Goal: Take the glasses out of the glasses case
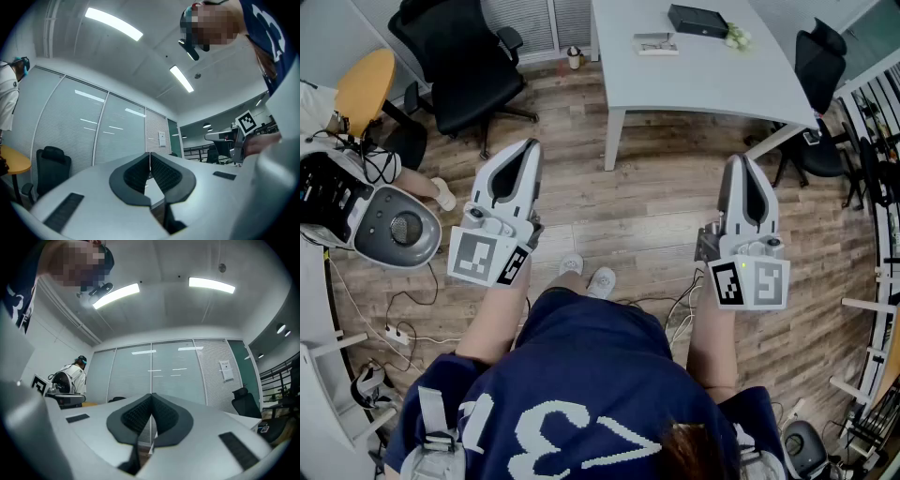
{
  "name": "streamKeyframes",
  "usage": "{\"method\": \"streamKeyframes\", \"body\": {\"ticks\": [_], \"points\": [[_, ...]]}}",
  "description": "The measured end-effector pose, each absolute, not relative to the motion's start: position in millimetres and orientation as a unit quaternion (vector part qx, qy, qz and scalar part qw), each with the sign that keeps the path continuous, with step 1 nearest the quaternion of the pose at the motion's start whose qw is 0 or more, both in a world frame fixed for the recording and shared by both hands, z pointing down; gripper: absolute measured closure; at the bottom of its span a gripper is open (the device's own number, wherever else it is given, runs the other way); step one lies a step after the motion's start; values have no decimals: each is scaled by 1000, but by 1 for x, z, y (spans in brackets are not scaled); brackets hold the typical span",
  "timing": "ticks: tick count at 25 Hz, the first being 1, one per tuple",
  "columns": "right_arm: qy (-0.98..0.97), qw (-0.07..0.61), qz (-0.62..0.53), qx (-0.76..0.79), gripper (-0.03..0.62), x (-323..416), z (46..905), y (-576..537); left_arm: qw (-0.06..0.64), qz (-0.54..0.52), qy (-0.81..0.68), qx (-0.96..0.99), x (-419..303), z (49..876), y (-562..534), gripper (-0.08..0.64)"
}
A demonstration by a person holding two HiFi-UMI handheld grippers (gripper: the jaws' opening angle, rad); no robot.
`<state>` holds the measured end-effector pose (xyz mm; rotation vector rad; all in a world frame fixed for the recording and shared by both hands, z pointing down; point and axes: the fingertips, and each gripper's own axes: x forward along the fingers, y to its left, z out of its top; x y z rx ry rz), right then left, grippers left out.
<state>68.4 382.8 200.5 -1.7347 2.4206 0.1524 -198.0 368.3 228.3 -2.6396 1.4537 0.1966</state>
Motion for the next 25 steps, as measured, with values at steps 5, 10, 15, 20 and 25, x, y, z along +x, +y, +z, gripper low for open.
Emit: {"method": "streamKeyframes", "body": {"ticks": [5,10,15,20,25], "points": [[813,110,55,-569,568,74,191,379,68,70,486,-869,-192,223,366,541],[812,133,47,-567,566,83,190,376,69,60,486,-869,-188,225,364,541],[811,134,41,-568,566,87,196,355,66,60,479,-873,-181,231,340,541],[808,127,42,-574,566,96,195,323,63,69,468,-879,-168,231,298,541],[802,123,49,-582,566,103,187,270,63,81,455,-885,-160,227,233,541]]}}
